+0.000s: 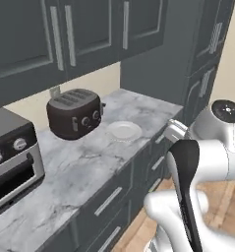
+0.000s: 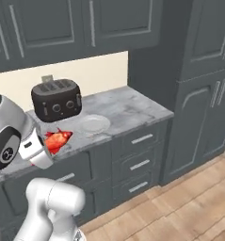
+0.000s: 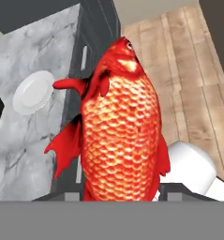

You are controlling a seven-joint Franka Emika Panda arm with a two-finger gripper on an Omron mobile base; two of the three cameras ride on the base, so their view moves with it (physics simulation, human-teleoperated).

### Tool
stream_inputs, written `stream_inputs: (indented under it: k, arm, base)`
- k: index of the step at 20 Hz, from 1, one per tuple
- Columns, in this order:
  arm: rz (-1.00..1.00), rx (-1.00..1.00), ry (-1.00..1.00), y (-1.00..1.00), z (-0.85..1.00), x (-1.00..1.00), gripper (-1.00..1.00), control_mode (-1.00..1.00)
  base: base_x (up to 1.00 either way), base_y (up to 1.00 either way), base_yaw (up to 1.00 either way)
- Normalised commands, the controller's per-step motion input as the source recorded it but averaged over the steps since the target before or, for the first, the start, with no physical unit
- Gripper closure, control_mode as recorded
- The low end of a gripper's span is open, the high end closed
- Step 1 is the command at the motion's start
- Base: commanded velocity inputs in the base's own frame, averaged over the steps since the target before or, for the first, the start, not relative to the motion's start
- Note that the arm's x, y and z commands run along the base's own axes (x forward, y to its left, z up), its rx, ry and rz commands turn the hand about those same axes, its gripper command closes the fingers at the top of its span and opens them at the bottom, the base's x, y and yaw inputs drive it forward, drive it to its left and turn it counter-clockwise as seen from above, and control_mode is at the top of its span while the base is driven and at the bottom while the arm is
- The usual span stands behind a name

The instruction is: Place the fish on the counter behind the older fish on the same shelf of the fridge to maintain FIFO order. Close the fridge door when finished.

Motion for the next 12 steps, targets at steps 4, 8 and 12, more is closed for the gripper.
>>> stream_inputs:
  k: [4,8,12]
  arm:
    - [0.00,0.00,0.00,0.00,0.00,0.00,1.00,1.00]
    - [0.00,0.00,0.00,0.00,0.00,0.00,1.00,1.00]
    - [0.00,0.00,0.00,0.00,0.00,0.00,1.00,1.00]
  base:
    - [-0.37,0.17,0.67]
    - [-0.33,0.04,0.70]
    - [-0.37,0.00,0.72]
